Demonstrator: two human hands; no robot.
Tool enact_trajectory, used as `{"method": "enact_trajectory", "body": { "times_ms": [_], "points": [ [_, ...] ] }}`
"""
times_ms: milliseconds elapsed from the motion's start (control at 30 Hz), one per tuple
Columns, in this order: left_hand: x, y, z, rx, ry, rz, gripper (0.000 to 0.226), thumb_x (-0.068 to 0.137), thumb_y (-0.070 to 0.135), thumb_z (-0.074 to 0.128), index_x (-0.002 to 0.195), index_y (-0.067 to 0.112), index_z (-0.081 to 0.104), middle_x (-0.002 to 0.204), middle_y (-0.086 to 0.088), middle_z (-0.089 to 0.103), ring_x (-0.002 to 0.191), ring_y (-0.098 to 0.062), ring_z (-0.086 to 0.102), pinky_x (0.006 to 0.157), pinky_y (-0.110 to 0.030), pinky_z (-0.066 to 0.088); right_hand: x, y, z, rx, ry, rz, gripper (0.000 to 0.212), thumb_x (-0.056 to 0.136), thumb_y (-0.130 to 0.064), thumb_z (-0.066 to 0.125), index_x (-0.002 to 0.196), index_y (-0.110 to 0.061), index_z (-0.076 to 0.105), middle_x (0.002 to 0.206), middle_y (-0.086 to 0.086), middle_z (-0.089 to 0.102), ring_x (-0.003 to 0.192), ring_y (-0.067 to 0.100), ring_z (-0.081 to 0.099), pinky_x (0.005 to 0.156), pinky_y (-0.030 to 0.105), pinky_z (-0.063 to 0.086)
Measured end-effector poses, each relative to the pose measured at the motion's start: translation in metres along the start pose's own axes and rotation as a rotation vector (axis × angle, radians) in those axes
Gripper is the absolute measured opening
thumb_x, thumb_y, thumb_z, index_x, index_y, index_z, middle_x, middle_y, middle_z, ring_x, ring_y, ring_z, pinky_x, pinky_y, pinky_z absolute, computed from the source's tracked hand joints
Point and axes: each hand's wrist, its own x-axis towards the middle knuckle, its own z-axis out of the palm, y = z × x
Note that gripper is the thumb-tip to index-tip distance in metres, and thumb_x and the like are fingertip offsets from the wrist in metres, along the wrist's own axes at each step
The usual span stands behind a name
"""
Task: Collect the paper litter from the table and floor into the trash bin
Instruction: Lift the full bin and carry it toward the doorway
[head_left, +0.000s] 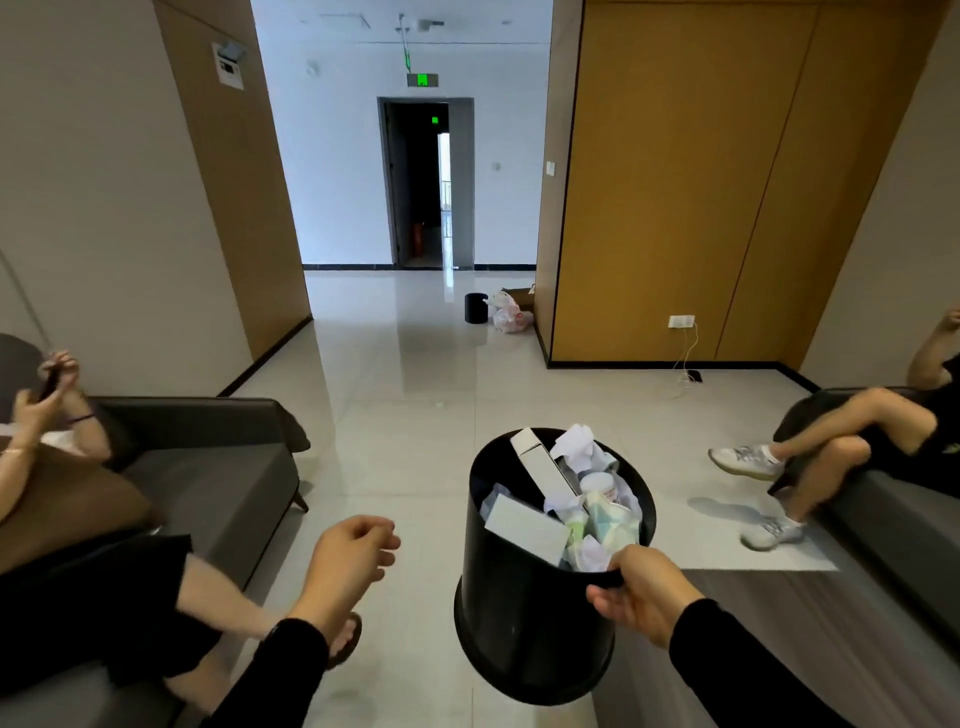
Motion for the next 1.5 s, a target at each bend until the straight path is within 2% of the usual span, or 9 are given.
{"method": "enact_trajectory", "body": {
  "times_ms": [267, 400, 567, 700, 800, 967, 1133, 1267, 1500],
  "points": [
    [0.256, 0.059, 0.075, -0.038, -0.089, -0.011, 0.016, 0.089, 0.005, 0.048, 0.087, 0.009, 0.063, 0.08, -0.01, 0.067, 0.065, -0.02, 0.057, 0.057, -0.027, 0.044, 0.184, -0.154, 0.075, 0.016, 0.033, 0.014, 0.015, 0.089, 0.005, 0.031, 0.085, 0.001, 0.045, 0.05, 0.015, 0.056, 0.025, 0.021, 0.055, 0.029, 0.022, 0.046],
    [0.358, 0.092, 0.116, -0.004, -0.132, -0.017, 0.015, 0.09, 0.008, 0.049, 0.085, 0.011, 0.063, 0.08, -0.009, 0.067, 0.067, -0.02, 0.058, 0.057, -0.027, 0.045, 0.268, -0.225, 0.097, 0.038, 0.078, 0.015, 0.02, 0.088, 0.006, 0.03, 0.103, 0.003, 0.043, 0.058, 0.018, 0.055, 0.025, 0.021, 0.055, 0.028, 0.022, 0.046],
    [0.498, 0.116, 0.172, 0.033, -0.127, -0.011, 0.016, 0.089, 0.008, 0.049, 0.084, 0.012, 0.063, 0.081, -0.008, 0.068, 0.067, -0.019, 0.06, 0.058, -0.027, 0.047, 0.408, -0.305, 0.116, 0.068, 0.115, 0.016, 0.022, 0.09, 0.003, 0.029, 0.109, -0.003, 0.039, 0.069, 0.02, 0.052, 0.024, 0.021, 0.055, 0.027, 0.022, 0.044],
    [0.62, 0.138, 0.227, 0.042, -0.109, -0.006, 0.016, 0.089, 0.007, 0.049, 0.084, 0.012, 0.063, 0.081, -0.008, 0.067, 0.067, -0.019, 0.059, 0.058, -0.027, 0.046, 0.531, -0.377, 0.131, 0.066, 0.085, 0.006, 0.032, 0.09, 0.003, 0.029, 0.119, -0.004, 0.039, 0.079, 0.021, 0.053, 0.024, 0.022, 0.055, 0.027, 0.022, 0.045],
    [0.7, 0.162, 0.262, 0.023, -0.079, -0.018, 0.017, 0.09, 0.007, 0.048, 0.083, 0.012, 0.062, 0.082, -0.009, 0.066, 0.067, -0.019, 0.058, 0.06, -0.028, 0.045, 0.61, -0.439, 0.149, 0.036, 0.027, 0.01, 0.041, 0.091, 0.002, 0.031, 0.131, 0.001, 0.038, 0.096, 0.025, 0.053, 0.024, 0.022, 0.055, 0.028, 0.023, 0.046],
    [0.83, 0.203, 0.296, 0.007, -0.009, -0.011, 0.02, 0.09, 0.004, 0.048, 0.078, 0.012, 0.062, 0.078, -0.008, 0.065, 0.064, -0.019, 0.056, 0.059, -0.027, 0.044, 0.716, -0.539, 0.189, 0.008, -0.009, -0.033, 0.029, 0.091, 0.004, 0.035, 0.118, -0.002, 0.044, 0.073, 0.018, 0.055, 0.027, 0.019, 0.056, 0.031, 0.022, 0.048],
    [0.983, 0.208, 0.323, 0.083, 0.024, 0.006, 0.018, 0.089, 0.006, 0.049, 0.08, 0.015, 0.062, 0.081, -0.008, 0.067, 0.065, -0.018, 0.057, 0.06, -0.028, 0.044, 0.84, -0.62, 0.226, 0.015, 0.015, -0.02, 0.024, 0.091, 0.005, 0.03, 0.109, -0.005, 0.04, 0.071, 0.018, 0.054, 0.025, 0.018, 0.056, 0.029, 0.023, 0.047],
    [1.122, 0.214, 0.351, 0.231, -0.014, 0.052, 0.017, 0.087, 0.011, 0.05, 0.082, 0.019, 0.063, 0.083, -0.003, 0.069, 0.069, -0.018, 0.062, 0.061, -0.026, 0.044, 0.945, -0.688, 0.271, -0.007, 0.028, -0.004, 0.016, 0.091, 0.004, 0.033, 0.104, -0.002, 0.041, 0.069, 0.018, 0.054, 0.023, 0.018, 0.054, 0.029, 0.022, 0.047],
    [1.334, 0.273, 0.418, 0.271, -0.124, 0.032, 0.017, 0.087, 0.009, 0.048, 0.084, 0.013, 0.064, 0.081, -0.005, 0.068, 0.066, -0.016, 0.059, 0.058, -0.025, 0.044, 1.103, -0.807, 0.327, -0.024, 0.073, 0.047, 0.022, 0.089, 0.006, 0.034, 0.107, -0.002, 0.044, 0.069, 0.018, 0.055, 0.024, 0.018, 0.054, 0.029, 0.021, 0.047]
  ]
}}
